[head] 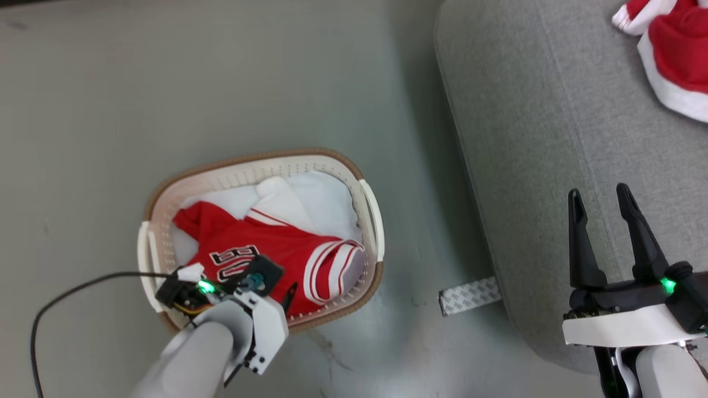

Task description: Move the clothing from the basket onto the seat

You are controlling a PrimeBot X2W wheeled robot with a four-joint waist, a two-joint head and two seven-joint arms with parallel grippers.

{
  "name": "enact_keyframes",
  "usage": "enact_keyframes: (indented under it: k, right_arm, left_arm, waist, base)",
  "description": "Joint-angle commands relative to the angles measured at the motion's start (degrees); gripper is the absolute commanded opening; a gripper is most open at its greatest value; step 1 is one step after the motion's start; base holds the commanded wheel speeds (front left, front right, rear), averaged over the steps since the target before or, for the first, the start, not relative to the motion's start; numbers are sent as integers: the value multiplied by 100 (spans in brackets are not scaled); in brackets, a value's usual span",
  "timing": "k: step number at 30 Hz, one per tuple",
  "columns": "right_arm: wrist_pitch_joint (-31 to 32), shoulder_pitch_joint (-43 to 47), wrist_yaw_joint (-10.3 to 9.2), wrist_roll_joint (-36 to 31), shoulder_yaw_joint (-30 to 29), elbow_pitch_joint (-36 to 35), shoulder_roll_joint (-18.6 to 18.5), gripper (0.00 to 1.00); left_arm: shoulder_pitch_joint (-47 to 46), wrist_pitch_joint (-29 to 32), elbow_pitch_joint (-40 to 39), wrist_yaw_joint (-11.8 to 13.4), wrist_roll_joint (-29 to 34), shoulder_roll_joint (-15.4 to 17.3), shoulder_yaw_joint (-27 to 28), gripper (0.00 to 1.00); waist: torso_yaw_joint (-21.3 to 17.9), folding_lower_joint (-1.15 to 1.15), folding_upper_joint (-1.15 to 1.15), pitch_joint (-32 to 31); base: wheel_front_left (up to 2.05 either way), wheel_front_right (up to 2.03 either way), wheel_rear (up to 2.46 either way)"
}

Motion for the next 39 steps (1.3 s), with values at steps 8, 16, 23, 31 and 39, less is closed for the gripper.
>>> enact_keyframes:
  k: [8, 16, 23, 31, 39]
  right_arm:
    - [4, -213, -12, 167, 145, -234, -5, 100]
    - [5, -248, -13, 181, 159, -314, -4, 100]
    - [4, -182, -12, 81, 104, -215, -4, 100]
    - [5, 46, -12, -39, 43, 57, -7, 100]
    - [4, 451, -13, -125, 24, 363, -8, 100]
  left_arm:
    - [-730, -162, 714, 21, 89, 255, -101, 100]
    - [-1034, -626, 1246, 65, -29, 308, -107, 28]
    - [-1050, -1057, 1407, 90, -411, 81, 94, 0]
    - [-504, -1179, 555, 150, -912, -89, 456, 0]
    - [419, -1178, -615, 222, -1201, -138, 664, 0]
  waist:
    - [-139, -2, 0, 892]
    - [-187, -2, 0, 1155]
    - [-24, -2, 0, 837]
    - [435, -2, 0, -307]
    - [764, -2, 0, -1622]
  base:
    - [0, 0, 0]
    - [0, 0, 0]
    - [0, 0, 0]
    - [0, 0, 0]
    - [0, 0, 0]
